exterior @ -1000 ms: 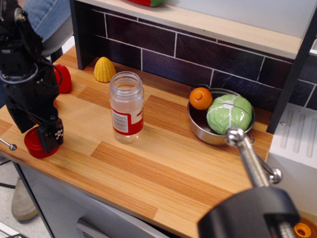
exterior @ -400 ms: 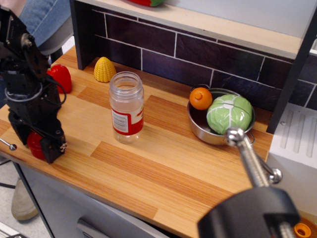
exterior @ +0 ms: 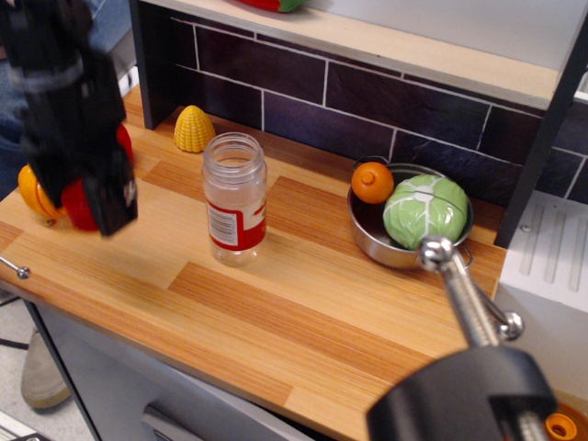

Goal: Put cap on container

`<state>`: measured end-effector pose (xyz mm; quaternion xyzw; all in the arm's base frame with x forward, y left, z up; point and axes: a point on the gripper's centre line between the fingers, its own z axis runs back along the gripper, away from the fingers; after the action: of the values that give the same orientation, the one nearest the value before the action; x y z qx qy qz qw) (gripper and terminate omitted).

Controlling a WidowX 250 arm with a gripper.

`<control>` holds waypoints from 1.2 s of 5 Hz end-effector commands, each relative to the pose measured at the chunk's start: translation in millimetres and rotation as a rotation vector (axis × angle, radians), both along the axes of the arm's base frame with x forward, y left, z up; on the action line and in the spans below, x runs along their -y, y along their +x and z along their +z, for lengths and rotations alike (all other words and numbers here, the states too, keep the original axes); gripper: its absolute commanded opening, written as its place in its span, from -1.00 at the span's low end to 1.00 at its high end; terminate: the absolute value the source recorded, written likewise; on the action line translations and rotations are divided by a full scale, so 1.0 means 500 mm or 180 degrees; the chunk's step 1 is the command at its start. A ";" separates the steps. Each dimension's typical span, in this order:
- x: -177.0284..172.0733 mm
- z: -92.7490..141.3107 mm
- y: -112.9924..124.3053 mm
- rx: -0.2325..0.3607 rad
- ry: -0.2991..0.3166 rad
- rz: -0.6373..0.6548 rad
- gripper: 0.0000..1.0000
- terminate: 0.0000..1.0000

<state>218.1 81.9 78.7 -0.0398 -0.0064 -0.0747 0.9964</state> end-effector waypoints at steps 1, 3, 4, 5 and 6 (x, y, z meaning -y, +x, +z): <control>0.031 0.108 0.078 0.0247 -0.0140 0.0229 -1.00 -1.00; 0.106 0.108 0.098 0.0252 -0.0182 0.0425 -1.00 -1.00; 0.133 0.085 0.104 0.0318 -0.0074 0.0503 -1.00 -1.00; 0.139 0.076 0.114 0.0365 -0.0020 0.0554 -1.00 -1.00; 0.138 0.057 0.123 0.0442 0.0082 0.0564 -1.00 -1.00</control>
<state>276.1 11.0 99.9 -0.0194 -0.0620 0.0106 0.9978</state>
